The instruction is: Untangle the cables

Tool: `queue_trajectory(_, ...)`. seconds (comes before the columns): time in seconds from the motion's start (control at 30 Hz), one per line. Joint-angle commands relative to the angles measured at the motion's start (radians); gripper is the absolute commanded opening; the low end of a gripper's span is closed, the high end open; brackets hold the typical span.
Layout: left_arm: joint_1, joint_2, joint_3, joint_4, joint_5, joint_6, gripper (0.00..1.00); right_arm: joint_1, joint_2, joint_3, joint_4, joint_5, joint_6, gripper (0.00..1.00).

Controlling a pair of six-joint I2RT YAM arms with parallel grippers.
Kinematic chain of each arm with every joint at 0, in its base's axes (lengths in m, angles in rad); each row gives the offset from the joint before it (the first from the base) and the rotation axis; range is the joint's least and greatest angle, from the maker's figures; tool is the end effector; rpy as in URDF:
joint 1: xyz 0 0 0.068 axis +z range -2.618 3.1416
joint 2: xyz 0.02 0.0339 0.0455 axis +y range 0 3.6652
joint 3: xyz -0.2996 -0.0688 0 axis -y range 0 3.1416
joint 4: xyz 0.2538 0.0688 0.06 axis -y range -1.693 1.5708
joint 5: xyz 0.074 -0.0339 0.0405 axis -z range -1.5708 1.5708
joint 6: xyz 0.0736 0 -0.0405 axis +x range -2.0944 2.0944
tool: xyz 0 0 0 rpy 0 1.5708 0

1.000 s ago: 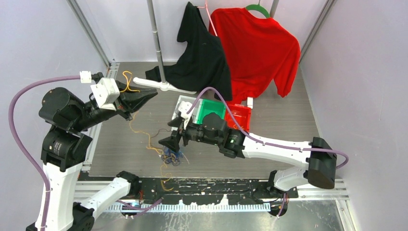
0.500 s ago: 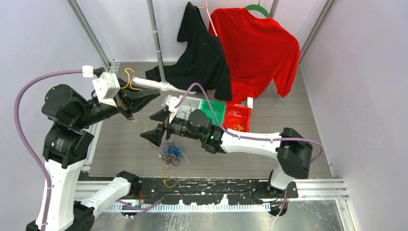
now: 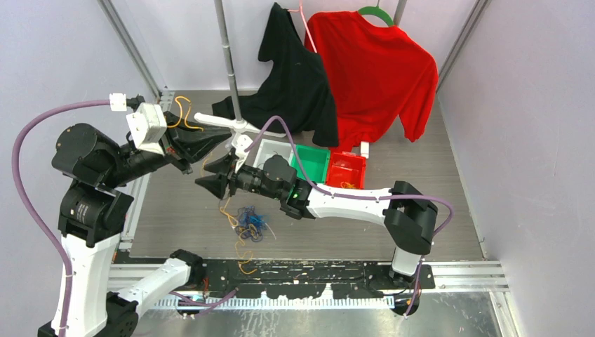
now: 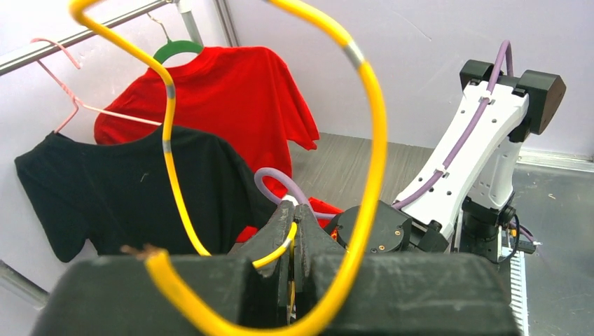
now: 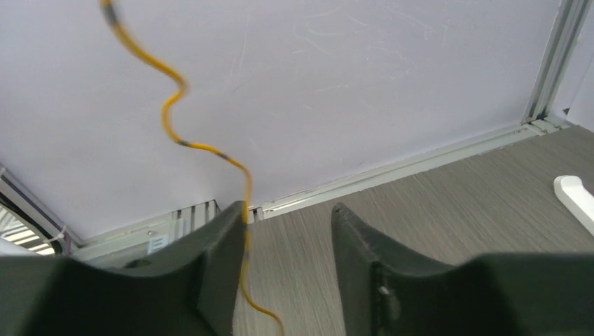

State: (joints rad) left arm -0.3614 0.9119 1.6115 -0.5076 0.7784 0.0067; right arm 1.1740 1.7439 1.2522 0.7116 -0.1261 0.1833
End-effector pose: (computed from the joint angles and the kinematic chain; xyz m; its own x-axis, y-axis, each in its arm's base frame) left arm 0.0904 -0.0894 0.5838 0.1845 -0.0646 -0.9807 0.8953 0.4228 0.1406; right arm 0.1720 0.4344 0.3738 -0.0925 0.2471 -0.9646 -0.9617 0.2290 0.1509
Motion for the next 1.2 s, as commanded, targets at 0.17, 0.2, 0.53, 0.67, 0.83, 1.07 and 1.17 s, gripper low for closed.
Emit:
queue_trajectory(0.17, 0.002, -0.053, -0.051, 0.042, -0.069, 0.019, 0.0, -0.077, -0.146, -0.15, 0.176, 0.061, 0.155, 0.01)
queue_trajectory(0.2, 0.002, -0.065, -0.081, 0.045, -0.095, 0.03, 0.0, -0.093, -0.174, -0.193, 0.202, 0.079, 0.189, 0.01)
queue_trajectory(0.53, 0.0, -0.022, -0.238, -0.238, 0.112, 0.116, 0.09, -0.208, -0.353, -0.406, 0.354, 0.169, 0.51, 0.01)
queue_trajectory(0.67, -0.04, 0.048, -0.213, -0.403, 0.13, 0.239, 0.36, -0.282, -0.423, -0.474, 0.345, 0.188, 0.592, 0.01)
queue_trajectory(0.83, -0.131, 0.139, -0.121, -0.639, 0.0, 0.458, 0.9, -0.357, -0.571, -0.557, 0.205, 0.254, 0.517, 0.01)
queue_trajectory(1.07, -0.165, 0.131, -0.119, -0.803, -0.21, 0.662, 0.99, -0.41, -0.787, -0.55, -0.299, 0.385, 0.188, 0.01)
queue_trajectory(1.17, -0.165, 0.123, -0.133, -0.82, -0.277, 0.685, 0.99, -0.419, -0.819, -0.51, -0.529, 0.531, 0.027, 0.01)
